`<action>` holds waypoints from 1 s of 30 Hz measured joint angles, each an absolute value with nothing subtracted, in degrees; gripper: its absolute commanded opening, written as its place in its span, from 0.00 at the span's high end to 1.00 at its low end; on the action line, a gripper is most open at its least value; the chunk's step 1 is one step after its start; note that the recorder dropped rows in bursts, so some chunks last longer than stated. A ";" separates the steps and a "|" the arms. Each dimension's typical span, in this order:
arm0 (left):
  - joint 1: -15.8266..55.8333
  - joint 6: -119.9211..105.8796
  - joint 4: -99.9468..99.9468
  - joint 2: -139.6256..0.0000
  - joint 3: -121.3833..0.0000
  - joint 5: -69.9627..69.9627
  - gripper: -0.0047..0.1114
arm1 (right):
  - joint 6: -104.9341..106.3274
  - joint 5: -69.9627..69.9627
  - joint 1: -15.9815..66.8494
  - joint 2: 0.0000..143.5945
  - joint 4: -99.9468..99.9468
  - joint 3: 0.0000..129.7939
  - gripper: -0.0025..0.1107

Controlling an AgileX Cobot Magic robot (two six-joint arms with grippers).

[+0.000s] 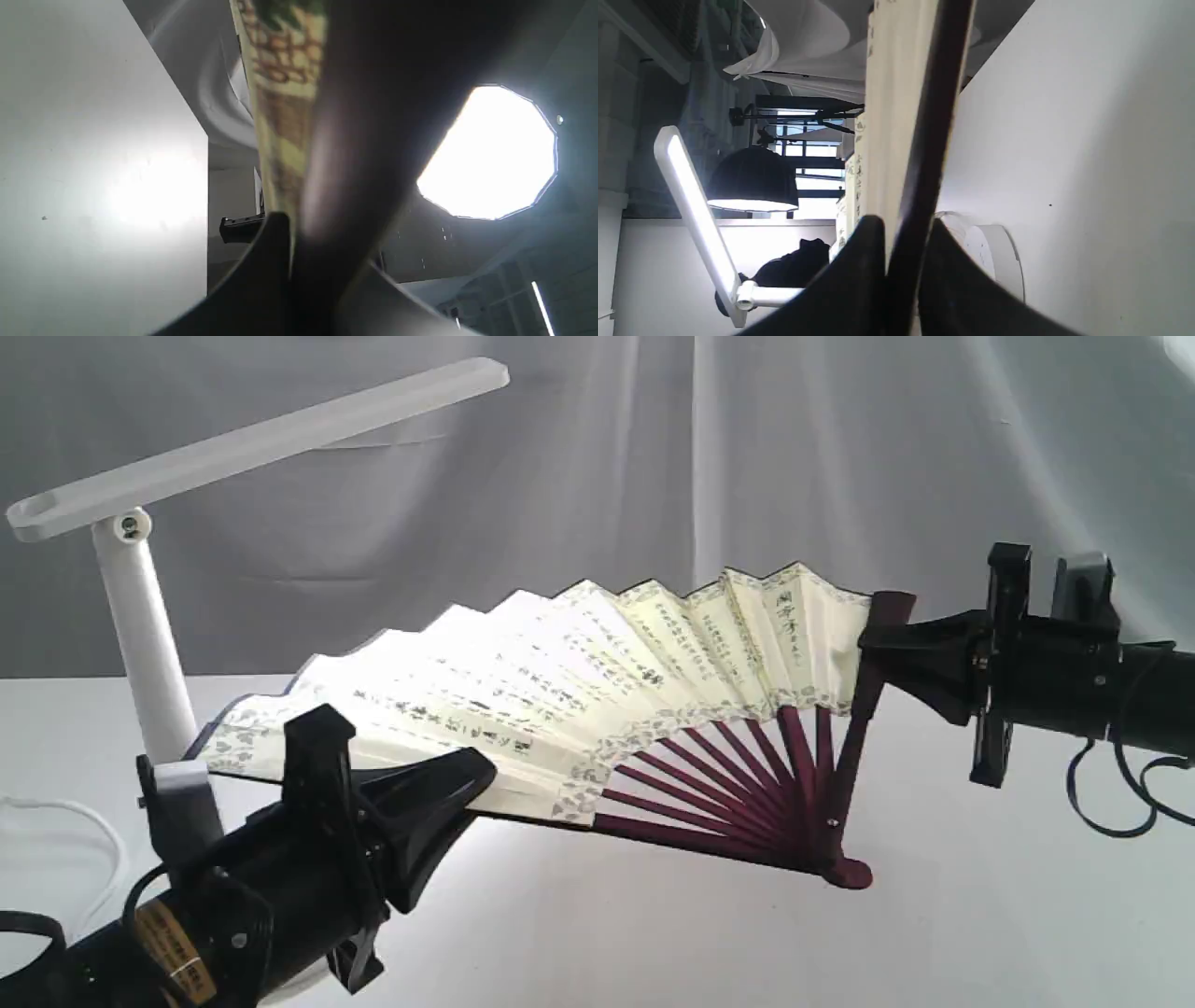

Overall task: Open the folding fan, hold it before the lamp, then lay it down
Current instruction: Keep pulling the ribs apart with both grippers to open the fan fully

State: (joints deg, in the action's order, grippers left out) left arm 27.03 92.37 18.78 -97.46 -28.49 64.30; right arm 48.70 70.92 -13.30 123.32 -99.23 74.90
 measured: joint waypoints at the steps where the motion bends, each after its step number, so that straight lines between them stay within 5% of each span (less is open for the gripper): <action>1: 27.03 92.38 18.63 -97.36 -28.49 64.30 0.96 | 48.70 71.28 -13.70 123.32 -99.13 74.90 0.98; 30: 27.17 91.09 16.38 -97.02 -28.49 63.93 0.96 | 46.81 74.60 -21.26 123.32 -95.48 74.46 0.98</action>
